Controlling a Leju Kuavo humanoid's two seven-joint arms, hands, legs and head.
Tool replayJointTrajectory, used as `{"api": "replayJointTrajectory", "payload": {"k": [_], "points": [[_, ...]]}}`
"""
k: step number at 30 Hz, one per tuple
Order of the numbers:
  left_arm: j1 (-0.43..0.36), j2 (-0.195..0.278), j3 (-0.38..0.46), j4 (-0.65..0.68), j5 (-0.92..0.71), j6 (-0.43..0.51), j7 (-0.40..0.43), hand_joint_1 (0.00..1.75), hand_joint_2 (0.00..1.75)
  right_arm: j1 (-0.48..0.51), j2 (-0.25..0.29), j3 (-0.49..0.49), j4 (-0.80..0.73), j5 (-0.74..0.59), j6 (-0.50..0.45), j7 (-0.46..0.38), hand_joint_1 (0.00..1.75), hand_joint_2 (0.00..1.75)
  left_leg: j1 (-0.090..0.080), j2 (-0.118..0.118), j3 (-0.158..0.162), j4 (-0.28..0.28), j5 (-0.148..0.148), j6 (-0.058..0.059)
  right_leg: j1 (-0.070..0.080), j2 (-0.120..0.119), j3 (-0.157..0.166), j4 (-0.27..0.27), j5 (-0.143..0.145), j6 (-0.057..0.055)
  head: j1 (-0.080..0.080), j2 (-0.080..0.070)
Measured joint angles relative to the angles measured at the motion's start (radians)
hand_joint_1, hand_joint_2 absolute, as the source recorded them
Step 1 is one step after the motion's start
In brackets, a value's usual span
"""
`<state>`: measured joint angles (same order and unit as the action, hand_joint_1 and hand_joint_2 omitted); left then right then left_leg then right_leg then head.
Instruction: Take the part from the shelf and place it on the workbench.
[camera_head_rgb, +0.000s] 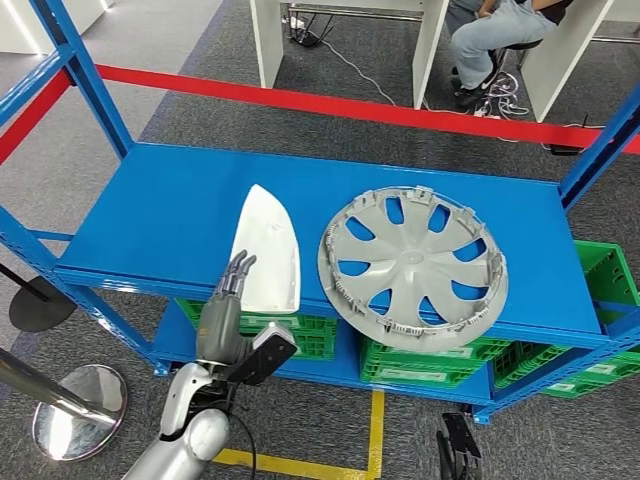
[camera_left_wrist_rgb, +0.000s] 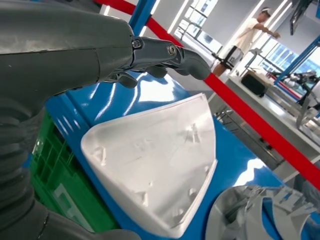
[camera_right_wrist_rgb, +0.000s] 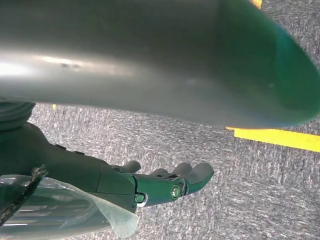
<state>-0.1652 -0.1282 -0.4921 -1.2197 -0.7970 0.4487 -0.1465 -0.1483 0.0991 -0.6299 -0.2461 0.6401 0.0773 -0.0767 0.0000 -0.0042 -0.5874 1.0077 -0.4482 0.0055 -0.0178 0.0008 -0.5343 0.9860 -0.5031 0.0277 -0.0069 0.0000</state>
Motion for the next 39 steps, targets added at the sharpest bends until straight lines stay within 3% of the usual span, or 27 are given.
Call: {"api": "replayJointTrajectory", "payload": {"k": [18,24,39], "points": [[0.020,0.002,0.001,0.032,-0.003,0.001,-0.005,0.00,1.75,-0.001,0.000,0.004,0.000,0.000,0.000,0.000,0.00,0.00,0.000,0.000,0.000,0.000,0.000,0.000,0.000,0.000,0.000,0.000,0.000,0.000,0.000,0.000],[0.023,0.013,0.006,0.037,-0.115,-0.001,0.032,0.00,1.75,-0.002,0.000,0.007,0.000,-0.004,0.000,0.004,0.00,0.00,0.000,0.000,0.000,0.000,0.000,0.000,0.000,0.000,0.000,0.000,0.000,0.000,0.000,0.000],[0.063,0.044,0.137,0.000,-0.275,-0.018,0.121,0.00,1.75,0.026,-0.044,0.011,0.000,-0.027,0.014,-0.011,0.00,0.00,0.000,0.000,0.000,0.000,0.000,0.000,0.000,0.000,0.000,0.000,0.000,0.000,0.000,0.000]]}}
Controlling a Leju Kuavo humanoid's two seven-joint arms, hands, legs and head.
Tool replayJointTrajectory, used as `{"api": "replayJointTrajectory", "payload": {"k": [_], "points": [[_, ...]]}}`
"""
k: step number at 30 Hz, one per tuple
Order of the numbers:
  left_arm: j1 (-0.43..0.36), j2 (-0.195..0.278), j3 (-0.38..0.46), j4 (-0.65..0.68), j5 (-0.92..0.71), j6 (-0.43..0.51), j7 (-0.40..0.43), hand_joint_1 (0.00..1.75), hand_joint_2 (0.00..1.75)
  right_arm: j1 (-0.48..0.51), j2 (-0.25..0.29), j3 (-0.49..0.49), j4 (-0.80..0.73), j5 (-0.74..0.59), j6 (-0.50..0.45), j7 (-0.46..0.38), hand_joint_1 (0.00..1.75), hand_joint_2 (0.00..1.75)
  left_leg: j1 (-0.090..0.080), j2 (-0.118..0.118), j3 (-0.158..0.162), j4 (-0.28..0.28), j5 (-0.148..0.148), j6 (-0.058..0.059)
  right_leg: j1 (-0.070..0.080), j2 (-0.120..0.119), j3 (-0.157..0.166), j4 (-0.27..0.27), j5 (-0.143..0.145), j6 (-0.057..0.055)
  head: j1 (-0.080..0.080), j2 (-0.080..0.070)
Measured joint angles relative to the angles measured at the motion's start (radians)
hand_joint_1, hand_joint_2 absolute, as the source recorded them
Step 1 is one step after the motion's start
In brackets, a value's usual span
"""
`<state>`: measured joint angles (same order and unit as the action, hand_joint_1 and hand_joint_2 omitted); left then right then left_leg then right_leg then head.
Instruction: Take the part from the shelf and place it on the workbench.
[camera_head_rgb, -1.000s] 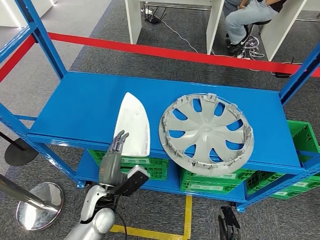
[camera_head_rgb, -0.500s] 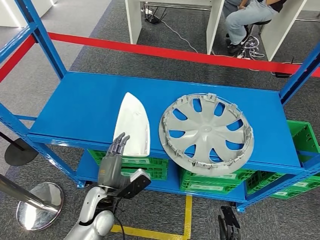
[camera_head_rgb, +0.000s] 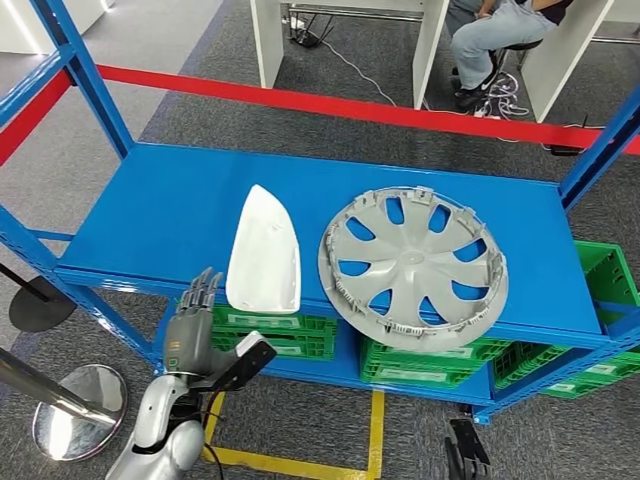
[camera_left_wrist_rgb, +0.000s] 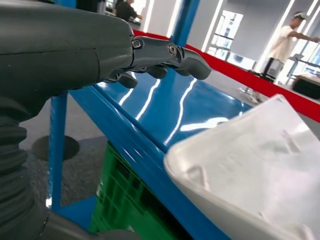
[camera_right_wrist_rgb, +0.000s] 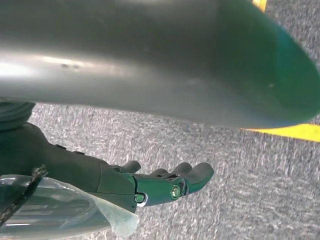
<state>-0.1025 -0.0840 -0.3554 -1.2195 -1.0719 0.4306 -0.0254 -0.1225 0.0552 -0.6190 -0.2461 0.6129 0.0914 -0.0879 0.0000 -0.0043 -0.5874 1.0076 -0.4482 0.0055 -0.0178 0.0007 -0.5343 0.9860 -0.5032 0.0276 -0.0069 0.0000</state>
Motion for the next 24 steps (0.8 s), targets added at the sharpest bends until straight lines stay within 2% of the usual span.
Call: {"api": "replayJointTrajectory", "payload": {"k": [10,24], "points": [[0.043,0.003,0.055,-0.057,-0.043,-0.017,0.016,0.00,1.75,0.023,-0.019,0.000,0.000,-0.005,-0.009,-0.009,0.00,0.00,0.000,0.000,0.000,0.000,0.000,0.000,0.000,0.000,0.000,0.000,0.000,0.000,0.000,0.000],[0.050,0.005,0.081,-0.079,-0.060,-0.019,0.016,0.00,1.75,0.028,-0.024,0.000,0.002,-0.002,-0.010,-0.017,0.00,0.00,0.000,0.000,0.000,0.000,0.000,0.000,0.000,0.000,0.000,0.000,0.000,0.000,0.000,0.000]]}}
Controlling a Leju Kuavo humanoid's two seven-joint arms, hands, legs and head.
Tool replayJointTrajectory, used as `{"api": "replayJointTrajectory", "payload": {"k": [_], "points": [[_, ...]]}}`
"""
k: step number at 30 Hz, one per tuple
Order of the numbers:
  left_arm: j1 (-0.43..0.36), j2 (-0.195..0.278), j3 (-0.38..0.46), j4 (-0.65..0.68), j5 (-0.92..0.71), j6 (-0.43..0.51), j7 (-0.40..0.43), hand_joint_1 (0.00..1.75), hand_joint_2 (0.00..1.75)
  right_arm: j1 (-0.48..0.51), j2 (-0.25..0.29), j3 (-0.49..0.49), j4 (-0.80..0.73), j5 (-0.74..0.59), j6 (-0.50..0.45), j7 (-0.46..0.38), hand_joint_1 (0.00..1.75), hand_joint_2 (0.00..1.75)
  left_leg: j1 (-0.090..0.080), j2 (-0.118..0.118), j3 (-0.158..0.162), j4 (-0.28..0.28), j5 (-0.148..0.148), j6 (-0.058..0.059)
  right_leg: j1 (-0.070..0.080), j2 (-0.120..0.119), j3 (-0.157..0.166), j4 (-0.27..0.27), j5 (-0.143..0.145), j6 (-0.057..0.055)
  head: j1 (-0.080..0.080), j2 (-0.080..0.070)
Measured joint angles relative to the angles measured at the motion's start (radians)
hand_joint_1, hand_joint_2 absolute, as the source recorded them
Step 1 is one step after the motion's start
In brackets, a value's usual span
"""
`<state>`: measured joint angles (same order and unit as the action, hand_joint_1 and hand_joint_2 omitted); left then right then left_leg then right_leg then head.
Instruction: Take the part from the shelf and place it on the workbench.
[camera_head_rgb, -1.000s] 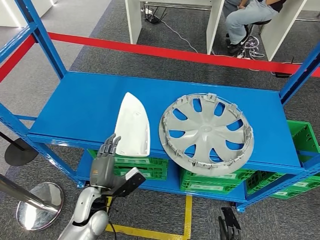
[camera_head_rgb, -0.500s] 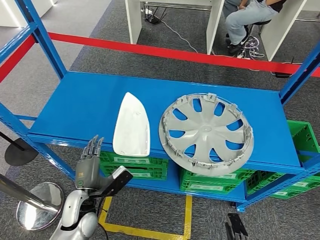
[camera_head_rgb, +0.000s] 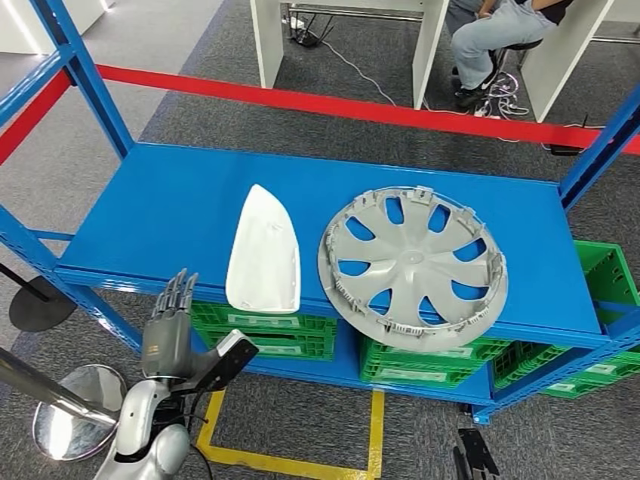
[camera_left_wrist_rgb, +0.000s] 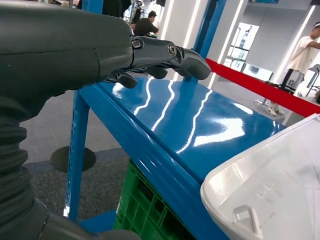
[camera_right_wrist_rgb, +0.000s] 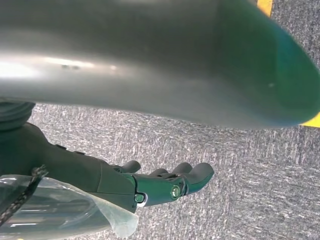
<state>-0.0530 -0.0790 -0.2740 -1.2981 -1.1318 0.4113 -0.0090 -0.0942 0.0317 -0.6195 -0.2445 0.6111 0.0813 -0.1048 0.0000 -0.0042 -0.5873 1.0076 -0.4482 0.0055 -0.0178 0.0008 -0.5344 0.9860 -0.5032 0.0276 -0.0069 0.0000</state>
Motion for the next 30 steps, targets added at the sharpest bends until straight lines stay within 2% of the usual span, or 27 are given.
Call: {"api": "replayJointTrajectory", "payload": {"k": [30], "points": [[-0.043,-0.016,-0.008,0.016,-0.040,-0.033,-0.025,0.00,1.75,-0.012,-0.001,0.001,0.000,0.033,0.013,0.003,0.00,0.00,0.000,0.000,0.000,0.000,0.000,0.000,0.000,0.000,0.000,0.000,0.000,0.000,0.000,0.000]]}}
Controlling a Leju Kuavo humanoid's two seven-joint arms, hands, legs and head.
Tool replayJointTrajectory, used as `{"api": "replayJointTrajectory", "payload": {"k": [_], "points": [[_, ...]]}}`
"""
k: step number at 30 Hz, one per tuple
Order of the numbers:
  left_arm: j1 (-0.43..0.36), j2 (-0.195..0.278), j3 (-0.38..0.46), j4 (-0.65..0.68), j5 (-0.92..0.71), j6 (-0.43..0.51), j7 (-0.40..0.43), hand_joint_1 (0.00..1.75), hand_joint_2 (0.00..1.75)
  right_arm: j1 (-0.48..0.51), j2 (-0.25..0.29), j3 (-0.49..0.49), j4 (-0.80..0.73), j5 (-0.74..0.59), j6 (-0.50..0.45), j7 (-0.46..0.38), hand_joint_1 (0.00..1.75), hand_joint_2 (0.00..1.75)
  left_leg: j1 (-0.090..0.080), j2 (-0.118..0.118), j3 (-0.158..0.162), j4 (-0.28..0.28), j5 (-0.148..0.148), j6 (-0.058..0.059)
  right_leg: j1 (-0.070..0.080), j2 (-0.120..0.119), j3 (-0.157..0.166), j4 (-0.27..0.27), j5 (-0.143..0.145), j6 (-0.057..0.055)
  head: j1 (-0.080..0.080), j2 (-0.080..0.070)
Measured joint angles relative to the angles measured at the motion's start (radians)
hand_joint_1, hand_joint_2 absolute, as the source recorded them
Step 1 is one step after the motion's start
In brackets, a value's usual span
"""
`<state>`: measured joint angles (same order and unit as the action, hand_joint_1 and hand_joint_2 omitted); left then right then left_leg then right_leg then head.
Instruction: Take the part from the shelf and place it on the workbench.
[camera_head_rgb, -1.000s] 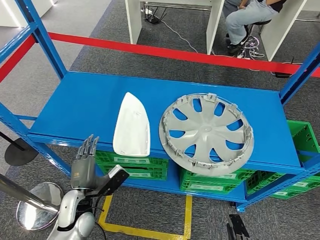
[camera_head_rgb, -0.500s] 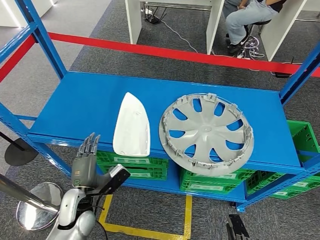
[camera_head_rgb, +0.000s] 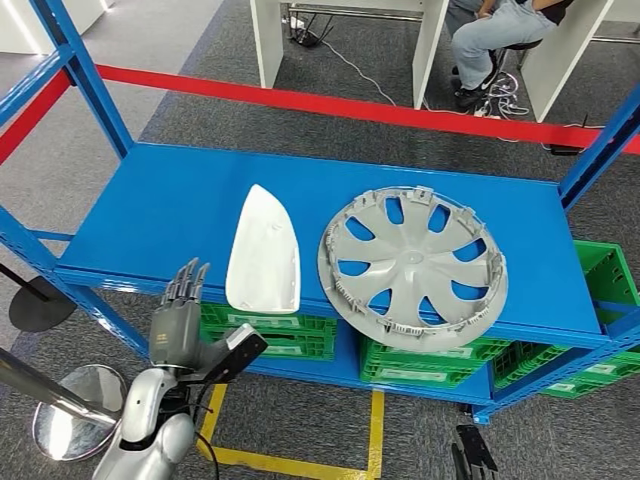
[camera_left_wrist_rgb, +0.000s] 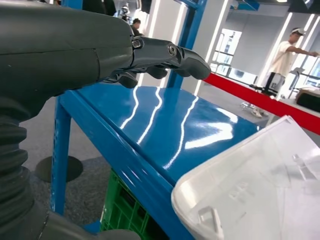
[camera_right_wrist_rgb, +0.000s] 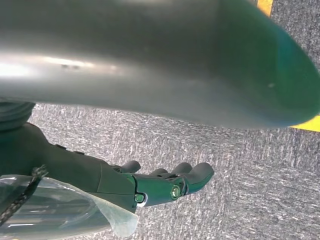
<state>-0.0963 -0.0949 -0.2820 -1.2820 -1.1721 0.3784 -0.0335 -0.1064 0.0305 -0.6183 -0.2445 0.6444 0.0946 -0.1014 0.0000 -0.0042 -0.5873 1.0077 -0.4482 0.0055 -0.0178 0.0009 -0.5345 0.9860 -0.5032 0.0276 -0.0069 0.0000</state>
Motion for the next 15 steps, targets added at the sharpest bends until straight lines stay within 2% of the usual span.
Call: {"api": "replayJointTrajectory", "payload": {"k": [15], "points": [[-0.008,0.000,-0.016,0.025,-0.001,-0.002,-0.005,0.00,1.75,-0.002,0.000,0.008,0.000,0.003,-0.001,0.002,0.00,0.00,0.000,0.000,0.000,0.000,0.000,0.000,0.000,0.000,0.000,0.000,0.000,0.000,0.000,0.000]]}}
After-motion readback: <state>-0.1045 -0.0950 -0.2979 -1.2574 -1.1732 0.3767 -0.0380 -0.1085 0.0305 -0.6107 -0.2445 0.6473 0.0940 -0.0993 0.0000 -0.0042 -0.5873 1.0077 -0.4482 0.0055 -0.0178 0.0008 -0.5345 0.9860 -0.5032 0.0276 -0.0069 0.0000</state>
